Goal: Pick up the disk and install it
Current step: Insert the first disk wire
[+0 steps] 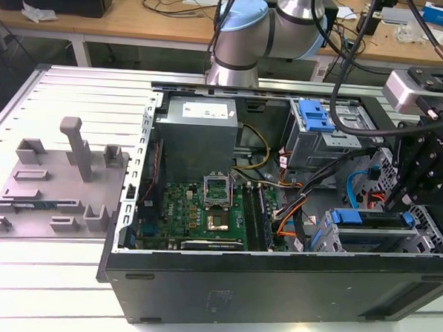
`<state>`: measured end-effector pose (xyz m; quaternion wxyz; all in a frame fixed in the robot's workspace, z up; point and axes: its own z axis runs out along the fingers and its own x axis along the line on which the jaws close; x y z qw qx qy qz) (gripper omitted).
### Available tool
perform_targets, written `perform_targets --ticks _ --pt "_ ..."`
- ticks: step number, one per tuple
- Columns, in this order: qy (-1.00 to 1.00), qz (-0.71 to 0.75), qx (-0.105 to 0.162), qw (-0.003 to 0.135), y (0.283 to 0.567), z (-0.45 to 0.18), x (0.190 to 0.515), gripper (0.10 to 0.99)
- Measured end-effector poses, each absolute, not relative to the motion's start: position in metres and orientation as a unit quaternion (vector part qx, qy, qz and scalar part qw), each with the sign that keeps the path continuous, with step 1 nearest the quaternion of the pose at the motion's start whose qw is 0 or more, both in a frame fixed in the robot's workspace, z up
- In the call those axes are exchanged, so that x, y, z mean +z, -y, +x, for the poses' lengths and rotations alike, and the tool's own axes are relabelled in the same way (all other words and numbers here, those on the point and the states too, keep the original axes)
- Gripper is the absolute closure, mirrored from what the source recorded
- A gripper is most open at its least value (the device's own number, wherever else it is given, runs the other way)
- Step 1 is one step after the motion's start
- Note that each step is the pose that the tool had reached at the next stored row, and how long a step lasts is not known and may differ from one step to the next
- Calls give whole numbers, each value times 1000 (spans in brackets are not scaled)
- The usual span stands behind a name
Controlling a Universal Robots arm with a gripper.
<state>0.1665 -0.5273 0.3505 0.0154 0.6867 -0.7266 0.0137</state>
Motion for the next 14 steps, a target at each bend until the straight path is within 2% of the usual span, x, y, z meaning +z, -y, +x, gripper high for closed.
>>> perform_targets --ticks 14 --pt "724 689 14 15 528 166 345 918"
